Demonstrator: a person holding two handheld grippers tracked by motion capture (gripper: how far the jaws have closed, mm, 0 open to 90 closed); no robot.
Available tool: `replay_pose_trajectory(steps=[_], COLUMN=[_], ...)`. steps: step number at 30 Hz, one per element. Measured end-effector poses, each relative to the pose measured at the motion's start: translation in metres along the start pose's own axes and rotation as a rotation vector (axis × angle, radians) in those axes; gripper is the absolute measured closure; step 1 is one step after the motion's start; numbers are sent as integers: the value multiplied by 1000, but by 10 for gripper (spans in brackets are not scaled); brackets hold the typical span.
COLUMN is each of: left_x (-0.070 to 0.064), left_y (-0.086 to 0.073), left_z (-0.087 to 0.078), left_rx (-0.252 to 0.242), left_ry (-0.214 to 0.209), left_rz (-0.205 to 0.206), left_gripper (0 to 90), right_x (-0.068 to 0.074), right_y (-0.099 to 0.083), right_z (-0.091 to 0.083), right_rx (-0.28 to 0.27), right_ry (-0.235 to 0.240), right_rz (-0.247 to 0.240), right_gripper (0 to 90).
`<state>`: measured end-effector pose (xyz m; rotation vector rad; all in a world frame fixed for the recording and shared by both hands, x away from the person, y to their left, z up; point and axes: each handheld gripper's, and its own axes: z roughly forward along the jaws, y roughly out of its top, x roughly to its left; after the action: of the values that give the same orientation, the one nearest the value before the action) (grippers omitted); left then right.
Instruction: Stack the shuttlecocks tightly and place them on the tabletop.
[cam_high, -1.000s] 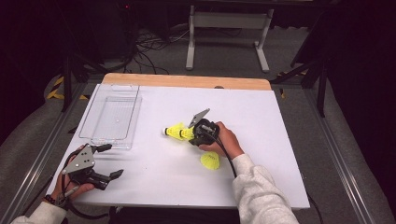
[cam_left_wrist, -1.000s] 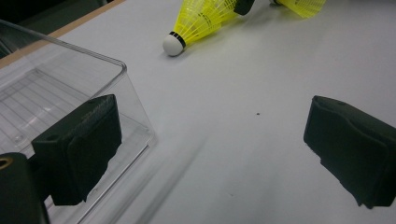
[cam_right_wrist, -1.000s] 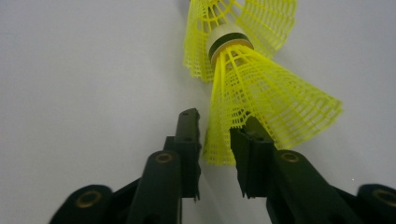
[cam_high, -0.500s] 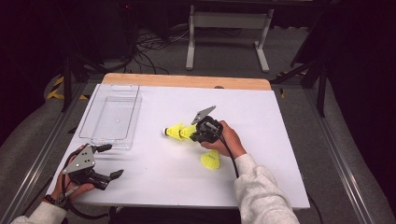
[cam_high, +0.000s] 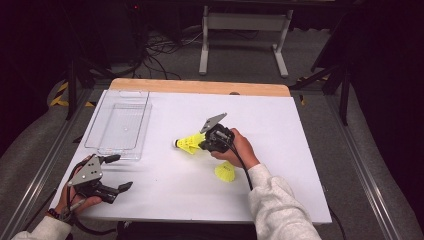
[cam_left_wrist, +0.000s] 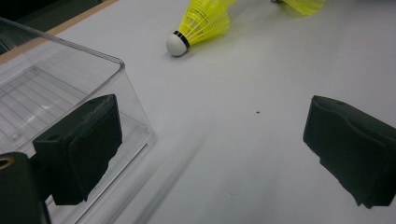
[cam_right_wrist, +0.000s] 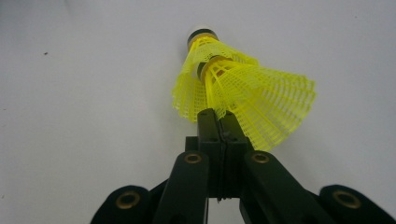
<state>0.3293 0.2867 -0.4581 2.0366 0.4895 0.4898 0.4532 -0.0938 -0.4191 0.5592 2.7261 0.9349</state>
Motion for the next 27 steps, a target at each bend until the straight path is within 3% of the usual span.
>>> replay_pose_trajectory(steps=[16,20,27], left_x=[0,0,0], left_y=[0,0,0], left_z=[0,0,0], left_rx=[0,1,-2], left_ry=[-4,-6,-5], left_rz=[1,3,1], left_gripper=[55,55,55], right_x=[2,4,4], right_y=[4,4,4], right_z=[20,22,17], right_rx=[105,143,130], right_ry=[39,20,-4], right_rz=[-31,-40,-24], right_gripper=[796,740,627])
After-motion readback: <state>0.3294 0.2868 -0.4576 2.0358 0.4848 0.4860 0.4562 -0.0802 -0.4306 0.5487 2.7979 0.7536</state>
